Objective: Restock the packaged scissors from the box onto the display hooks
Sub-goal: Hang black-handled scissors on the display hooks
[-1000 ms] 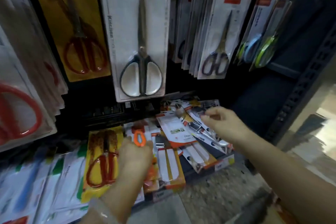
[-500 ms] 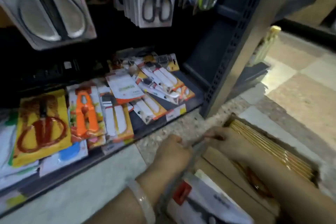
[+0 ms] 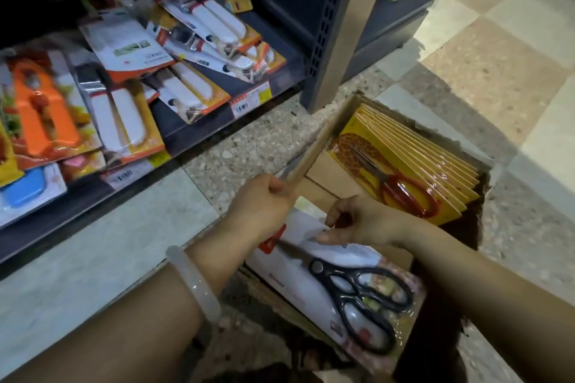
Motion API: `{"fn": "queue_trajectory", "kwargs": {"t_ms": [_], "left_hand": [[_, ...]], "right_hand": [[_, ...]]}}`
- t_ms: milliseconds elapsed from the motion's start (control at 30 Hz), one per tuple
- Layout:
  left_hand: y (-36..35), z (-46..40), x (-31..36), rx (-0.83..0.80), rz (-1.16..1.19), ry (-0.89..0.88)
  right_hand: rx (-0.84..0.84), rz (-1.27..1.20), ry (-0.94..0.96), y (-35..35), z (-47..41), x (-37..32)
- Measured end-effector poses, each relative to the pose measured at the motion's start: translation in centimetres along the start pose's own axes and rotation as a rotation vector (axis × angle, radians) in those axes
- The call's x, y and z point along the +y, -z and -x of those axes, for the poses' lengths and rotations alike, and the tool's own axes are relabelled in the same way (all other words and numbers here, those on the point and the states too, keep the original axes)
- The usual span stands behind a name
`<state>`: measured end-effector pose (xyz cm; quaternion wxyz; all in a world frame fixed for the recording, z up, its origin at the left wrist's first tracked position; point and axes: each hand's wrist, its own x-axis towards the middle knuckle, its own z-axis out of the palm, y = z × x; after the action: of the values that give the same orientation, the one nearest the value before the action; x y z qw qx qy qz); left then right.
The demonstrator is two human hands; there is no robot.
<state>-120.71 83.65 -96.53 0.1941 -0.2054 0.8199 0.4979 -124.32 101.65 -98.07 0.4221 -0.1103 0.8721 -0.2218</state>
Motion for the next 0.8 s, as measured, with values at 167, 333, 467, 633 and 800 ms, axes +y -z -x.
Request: {"fn": "queue_trajectory", "kwargs": {"t_ms": [167, 333, 467, 633, 800], "left_hand": [[0.4, 0.1, -0.4, -0.034, 0.016, -0.015], [1.3, 0.4, -0.6, -0.096, 0.141, 0.010], [2.2, 0.4, -0.2, -0.102, 0.279, 0.022], [3.7, 0.2, 0.6, -0.015, 0.369, 0.013], [3.8, 1.0, 1.7, -0.213, 0.613, 0.100]], "right_hand": [[0.041, 0.152, -0.097, -0.7, -1.1, -0.3], [0.141, 0.179, -0.058, -0.7, -0.2, -0.6], [0.211, 0.058, -0.010, -0.5, 1.7, -0.7], [0.183, -0.523, 0.079, 3.4, 5.9, -0.8], [0.327, -0.976, 0.231, 7.9, 5.6, -3.5]]}}
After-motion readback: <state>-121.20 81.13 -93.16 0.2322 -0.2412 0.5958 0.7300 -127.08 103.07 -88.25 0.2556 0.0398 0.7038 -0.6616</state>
